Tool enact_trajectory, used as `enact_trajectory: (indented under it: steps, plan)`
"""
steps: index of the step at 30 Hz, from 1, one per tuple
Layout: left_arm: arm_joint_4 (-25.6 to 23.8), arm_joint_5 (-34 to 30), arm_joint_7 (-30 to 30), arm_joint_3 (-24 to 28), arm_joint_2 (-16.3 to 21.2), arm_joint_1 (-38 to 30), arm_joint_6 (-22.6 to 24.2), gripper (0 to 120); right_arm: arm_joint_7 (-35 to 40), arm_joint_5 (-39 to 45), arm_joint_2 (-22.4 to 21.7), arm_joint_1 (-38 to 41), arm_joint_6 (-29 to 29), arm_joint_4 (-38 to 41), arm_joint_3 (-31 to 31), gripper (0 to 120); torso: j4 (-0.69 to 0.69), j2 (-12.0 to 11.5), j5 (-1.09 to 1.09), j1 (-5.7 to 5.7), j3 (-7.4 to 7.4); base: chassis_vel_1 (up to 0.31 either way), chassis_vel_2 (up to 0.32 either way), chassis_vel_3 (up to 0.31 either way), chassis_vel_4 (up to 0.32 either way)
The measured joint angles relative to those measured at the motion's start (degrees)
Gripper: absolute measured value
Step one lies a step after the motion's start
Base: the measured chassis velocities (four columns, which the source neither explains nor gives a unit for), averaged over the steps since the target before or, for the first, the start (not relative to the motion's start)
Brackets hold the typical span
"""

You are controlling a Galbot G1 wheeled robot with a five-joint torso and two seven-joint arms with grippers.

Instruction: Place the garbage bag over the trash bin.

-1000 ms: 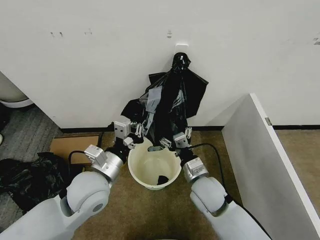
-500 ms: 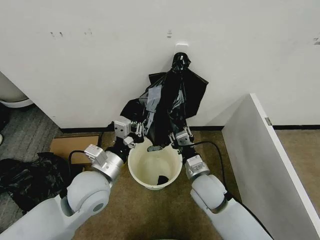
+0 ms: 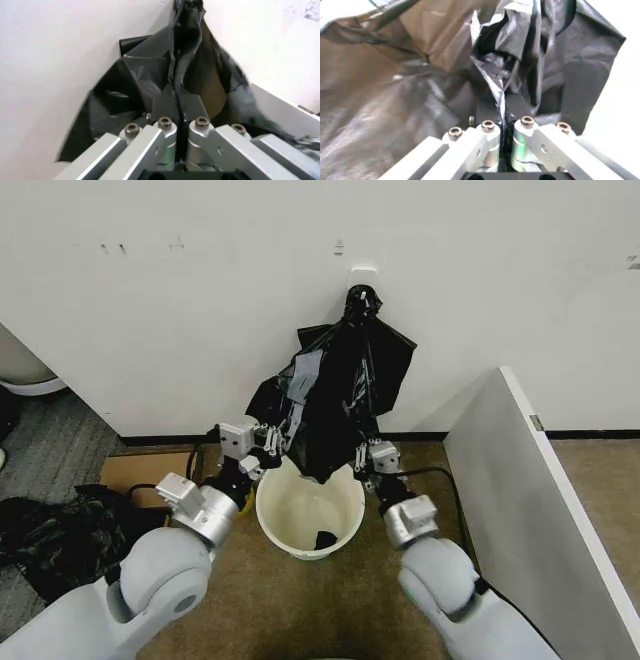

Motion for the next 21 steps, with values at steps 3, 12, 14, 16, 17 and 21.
enact_trajectory:
  steps: [3,12,14,16,17,21]
  plan:
    - [-1.9,0.1,0.1,-0.9,1.5,3.0,-0.2,0,-1.1,1.3,-1.7,-3.4,0.6,4.2,0.5,0,-0.02,0.0,-0.01,0.0,0.0,0.0,0.0,0.0,0.0]
    - [-8.9,0.1,0.1,-1.6,4.8,11.2,-0.4,0,-2.4,0.8,-4.4,-11.9,2.5,12.7,2.5,0,-0.01,0.0,0.0,-0.01,-0.01,0.0,0.0,0.0,0.0]
    - [-9.1,0.0,0.1,-1.7,4.9,11.4,-0.4,0,-2.4,0.8,-4.4,-12.2,2.5,12.9,2.6,0,-0.01,0.0,0.0,-0.01,-0.01,0.0,0.0,0.0,0.0]
    - [-9.7,-1.1,0.0,-2.1,5.4,13.1,-0.2,0,-2.4,1.0,-4.3,-13.5,2.3,14.7,3.6,0,0.01,0.0,0.0,-0.01,0.0,0.0,0.0,0.0,0.0]
    - [-9.8,-1.3,0.0,-2.2,5.6,14.1,-0.2,0,-2.4,1.1,-4.3,-14.2,2.2,15.4,4.0,0,0.0,0.0,-0.01,0.0,0.0,0.0,0.0,0.0,0.0]
    - [-9.8,-1.3,0.0,-2.8,5.6,16.3,-0.2,0,-2.1,1.4,-4.3,-15.7,2.1,16.7,4.4,0,0.01,0.0,-0.01,-0.01,0.0,0.0,0.0,0.0,0.0]
